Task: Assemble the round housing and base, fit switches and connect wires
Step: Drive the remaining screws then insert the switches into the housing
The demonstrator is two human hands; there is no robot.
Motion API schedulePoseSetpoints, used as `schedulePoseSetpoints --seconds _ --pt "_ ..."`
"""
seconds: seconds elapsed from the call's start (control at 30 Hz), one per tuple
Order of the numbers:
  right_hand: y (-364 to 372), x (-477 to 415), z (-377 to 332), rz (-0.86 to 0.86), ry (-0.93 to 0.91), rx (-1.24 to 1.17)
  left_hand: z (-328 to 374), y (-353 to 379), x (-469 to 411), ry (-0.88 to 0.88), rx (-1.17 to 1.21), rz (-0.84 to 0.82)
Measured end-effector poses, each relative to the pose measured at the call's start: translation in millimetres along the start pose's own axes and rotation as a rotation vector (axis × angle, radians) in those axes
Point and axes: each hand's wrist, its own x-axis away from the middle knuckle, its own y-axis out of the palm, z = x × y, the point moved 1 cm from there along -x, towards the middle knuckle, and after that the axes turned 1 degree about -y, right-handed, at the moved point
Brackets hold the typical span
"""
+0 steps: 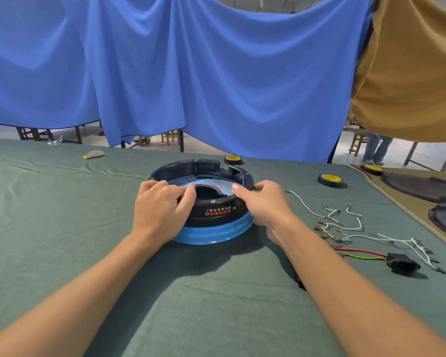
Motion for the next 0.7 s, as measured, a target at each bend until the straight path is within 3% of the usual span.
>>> schedulePoseSetpoints --seconds 0.23,0.4,0.53,0.7 --pt "-10 -4 -3 -0.051 -0.028 0.093 49 8 14 -0.108 -0.021 0.124" --pt "-14 -11 0 -0.107 -0.020 -0.009 50 6 19 0.079 0.052 0.208" --pt "-18 -16 1 -0.148 0.004 -0.102 32 0 12 0.289 0.095 0.160" --pt "-30 -16 3 -0.231 -0.017 -0.059 21 0 10 0.333 0.076 0.095"
